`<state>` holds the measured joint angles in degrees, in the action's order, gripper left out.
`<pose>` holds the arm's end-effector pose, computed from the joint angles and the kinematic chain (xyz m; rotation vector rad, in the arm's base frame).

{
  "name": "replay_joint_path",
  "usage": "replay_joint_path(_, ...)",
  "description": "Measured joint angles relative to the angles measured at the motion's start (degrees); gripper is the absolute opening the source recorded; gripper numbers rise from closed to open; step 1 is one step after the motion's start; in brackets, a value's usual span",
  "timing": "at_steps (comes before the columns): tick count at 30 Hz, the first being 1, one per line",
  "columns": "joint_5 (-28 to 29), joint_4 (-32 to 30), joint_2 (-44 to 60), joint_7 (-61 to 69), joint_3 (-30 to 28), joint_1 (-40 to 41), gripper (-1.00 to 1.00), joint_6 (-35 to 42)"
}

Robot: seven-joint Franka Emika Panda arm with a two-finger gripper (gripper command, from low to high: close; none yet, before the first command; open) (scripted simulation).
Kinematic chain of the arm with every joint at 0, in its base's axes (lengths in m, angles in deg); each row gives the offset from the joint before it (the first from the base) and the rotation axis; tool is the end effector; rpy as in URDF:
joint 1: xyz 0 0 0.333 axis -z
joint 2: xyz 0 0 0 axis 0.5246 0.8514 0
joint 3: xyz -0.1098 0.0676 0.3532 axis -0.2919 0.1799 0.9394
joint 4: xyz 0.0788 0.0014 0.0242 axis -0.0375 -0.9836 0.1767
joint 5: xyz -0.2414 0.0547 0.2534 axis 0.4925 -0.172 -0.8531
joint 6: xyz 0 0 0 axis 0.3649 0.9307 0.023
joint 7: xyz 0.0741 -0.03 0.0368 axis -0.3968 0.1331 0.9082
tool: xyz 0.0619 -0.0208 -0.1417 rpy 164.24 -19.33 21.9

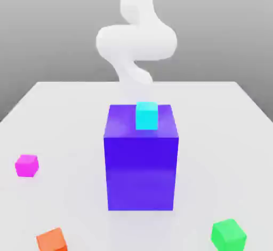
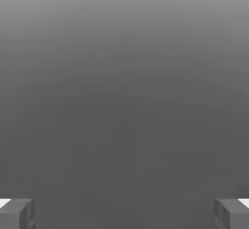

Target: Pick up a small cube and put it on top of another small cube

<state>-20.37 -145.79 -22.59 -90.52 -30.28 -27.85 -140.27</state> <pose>0.3215 -0.0170 0.6901 -2.4366 1.1855 -1.0027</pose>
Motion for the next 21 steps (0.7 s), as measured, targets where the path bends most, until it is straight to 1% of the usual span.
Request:
replay_joint_path(5, 3.78, -2.99, 6.62, -7.57, 1.05, 7.73, 0.00, -3.56)
replay_joint_path(11, 8.02, -6.40, 14.41, -16.22, 0.92, 15.94, 0.00, -7.55)
replay_joint_path(21, 13.02, -12.11, 27.21, -29.14, -2.64, 27.18, 0.00, -14.34)
